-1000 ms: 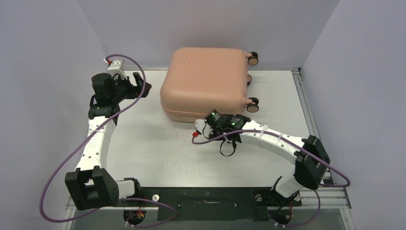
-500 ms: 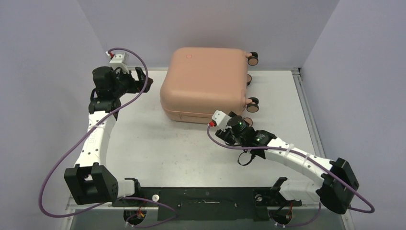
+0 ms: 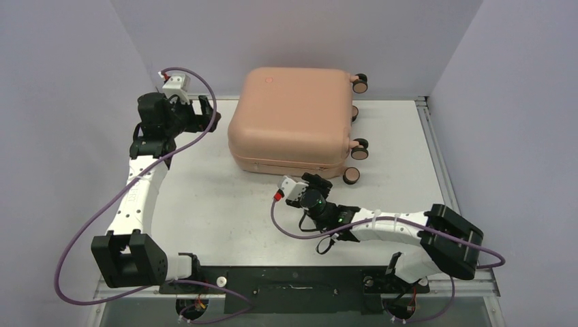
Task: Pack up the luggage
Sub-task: Zip the luggage at the center of the board.
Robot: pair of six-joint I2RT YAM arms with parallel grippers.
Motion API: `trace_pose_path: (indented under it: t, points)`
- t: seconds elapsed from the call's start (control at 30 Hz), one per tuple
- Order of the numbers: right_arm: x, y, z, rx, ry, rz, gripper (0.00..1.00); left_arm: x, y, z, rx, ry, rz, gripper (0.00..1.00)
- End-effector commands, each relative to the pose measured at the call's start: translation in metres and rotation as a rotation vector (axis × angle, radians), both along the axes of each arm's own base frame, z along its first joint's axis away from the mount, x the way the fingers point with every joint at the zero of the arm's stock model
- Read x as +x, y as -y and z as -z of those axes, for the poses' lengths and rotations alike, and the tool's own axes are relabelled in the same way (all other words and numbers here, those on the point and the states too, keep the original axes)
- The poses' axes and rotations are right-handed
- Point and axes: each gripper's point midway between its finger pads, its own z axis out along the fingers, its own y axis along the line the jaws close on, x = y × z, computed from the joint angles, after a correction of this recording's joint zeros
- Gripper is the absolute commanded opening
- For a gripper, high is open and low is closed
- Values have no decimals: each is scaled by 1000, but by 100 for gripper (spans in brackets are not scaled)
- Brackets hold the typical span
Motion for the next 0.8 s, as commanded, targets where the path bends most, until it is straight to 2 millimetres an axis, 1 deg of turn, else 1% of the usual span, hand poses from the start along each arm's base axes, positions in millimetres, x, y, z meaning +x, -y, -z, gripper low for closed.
trace_pose_path:
  t: [0.0, 0.07, 0.2, 0.27, 0.33, 0.4, 0.47, 0.5, 0.57, 0.6, 0.63, 0.67, 0.77]
  points:
    - [14, -4, -16, -10, 175, 66, 57, -2, 1, -29, 29, 79, 4, 96]
    - [21, -2, -14, -29, 210, 85, 57, -2, 2, -30, 26, 81, 6, 96]
    - [34, 11, 1, -91, 224, 153, 56, -4, 4, -30, 17, 82, 11, 96]
    - [41, 26, 3, -95, 214, 198, 55, -5, 4, -31, 16, 85, 14, 96]
    - [50, 45, 2, -90, 191, 246, 52, -6, 5, -31, 12, 87, 18, 96]
    - [54, 60, -1, -81, 178, 278, 49, -6, 7, -32, 5, 91, 23, 96]
    - [54, 73, -3, -86, 183, 293, 47, -5, 8, -32, -7, 90, 26, 96]
    - [53, 78, -3, -90, 185, 295, 43, -5, 9, -31, -11, 87, 29, 96]
    - [52, 85, -5, -80, 188, 292, 31, -4, 10, -29, -18, 83, 31, 96]
    - [52, 88, -6, -70, 187, 288, 24, -3, 11, -28, -21, 82, 34, 96]
    - [53, 89, -8, -60, 188, 286, 12, -3, 11, -27, -25, 81, 35, 96]
    - [56, 92, -12, -48, 193, 295, 6, -2, 12, -26, -26, 78, 36, 96]
    - [60, 98, -15, -29, 183, 286, 5, -2, 13, -23, -33, 69, 41, 96]
